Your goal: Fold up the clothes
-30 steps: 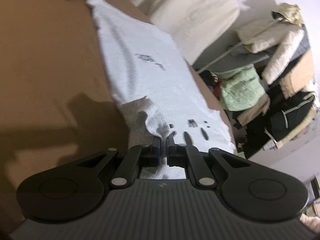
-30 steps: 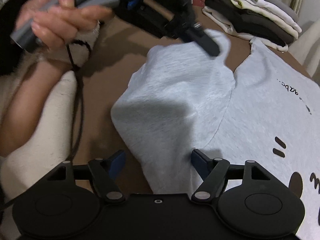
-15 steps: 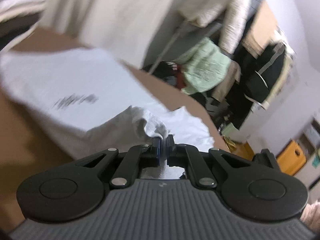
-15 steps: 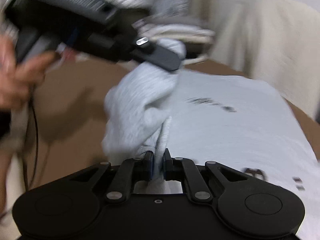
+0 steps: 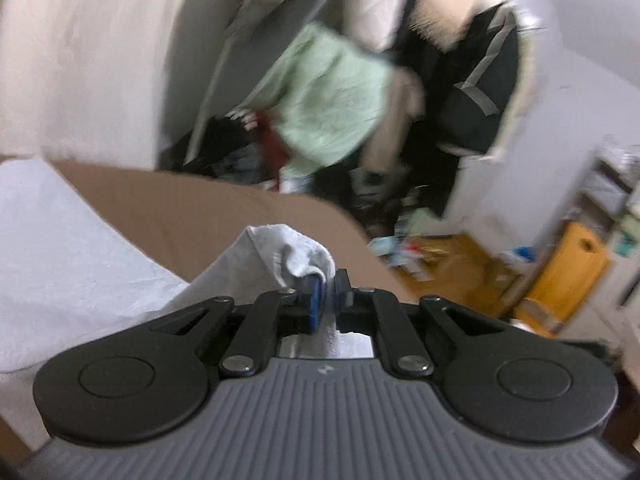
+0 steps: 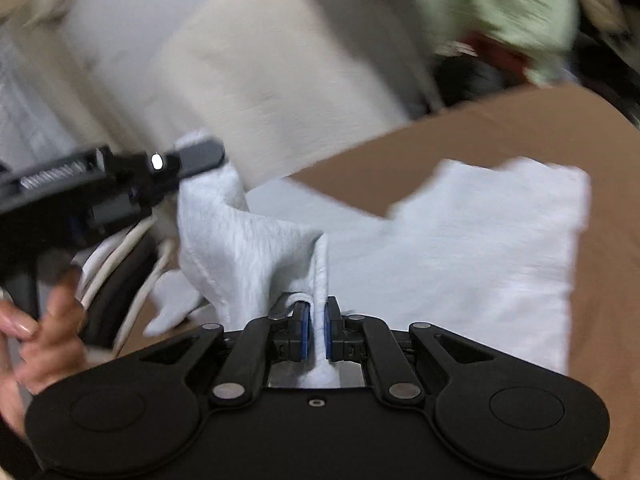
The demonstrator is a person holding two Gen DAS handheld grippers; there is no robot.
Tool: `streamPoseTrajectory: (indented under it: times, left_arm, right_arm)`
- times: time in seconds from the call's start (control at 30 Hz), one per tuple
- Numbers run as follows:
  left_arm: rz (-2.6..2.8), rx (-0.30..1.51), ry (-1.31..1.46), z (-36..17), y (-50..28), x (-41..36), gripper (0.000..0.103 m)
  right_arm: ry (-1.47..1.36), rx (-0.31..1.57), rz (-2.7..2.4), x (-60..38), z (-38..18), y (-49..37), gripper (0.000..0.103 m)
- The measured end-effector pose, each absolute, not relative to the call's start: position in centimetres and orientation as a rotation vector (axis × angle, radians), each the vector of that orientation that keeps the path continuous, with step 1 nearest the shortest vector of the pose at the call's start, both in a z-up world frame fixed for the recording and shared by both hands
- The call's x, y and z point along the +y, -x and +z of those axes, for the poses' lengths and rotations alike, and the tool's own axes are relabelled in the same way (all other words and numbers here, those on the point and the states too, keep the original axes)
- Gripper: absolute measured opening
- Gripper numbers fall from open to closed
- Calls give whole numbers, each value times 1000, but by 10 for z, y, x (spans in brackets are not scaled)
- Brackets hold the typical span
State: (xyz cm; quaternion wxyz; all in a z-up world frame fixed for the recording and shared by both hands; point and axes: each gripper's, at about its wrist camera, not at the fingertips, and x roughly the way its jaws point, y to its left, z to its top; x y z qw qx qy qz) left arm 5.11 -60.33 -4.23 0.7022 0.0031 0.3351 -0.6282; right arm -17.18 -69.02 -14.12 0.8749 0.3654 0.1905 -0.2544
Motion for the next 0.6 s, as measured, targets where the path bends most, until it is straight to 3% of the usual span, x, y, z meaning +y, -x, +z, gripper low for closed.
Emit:
streamPoseTrajectory:
  times: [0.03,0.07,0.2,0.33,0.37,0.4,0.43,0.47,0.6]
  left_arm:
    - [-1349,768,-34,-56,-52,-622,38]
    - [-1311,776,-73,-67,-51,-632,38]
    - [-1277,778,-121,-103,-34,-621,41]
    - [-1271,811,-75,-123,-25,-577,42]
    - [-1257,813,-76,-127,-22,-567,42]
    - [-1240,814,-78,-131,-21,-557,42]
    - [-1222,815,-80,-135,-19,-547,42]
    - [-1200,819,-81,-138,-15,-539,42]
    - [-1150,845,-76,-143,-11,-511,48]
  right_arm:
    - [-795,409,-583,-704,-151,175,8]
    - [-834,434,-630,-718,-160,175,3]
    - [-946,475,-697,-752,-183,177,3]
    - [-1019,463,-648,-764,-190,183,10]
    - [-1037,460,-636,-768,-192,184,13]
    - [-1055,457,-623,-771,-194,186,27]
    - [-1083,445,-606,-772,-195,189,49]
    - [-1106,429,-592,-770,-194,193,58]
    - [-1064,436,-505,-761,-181,180,61]
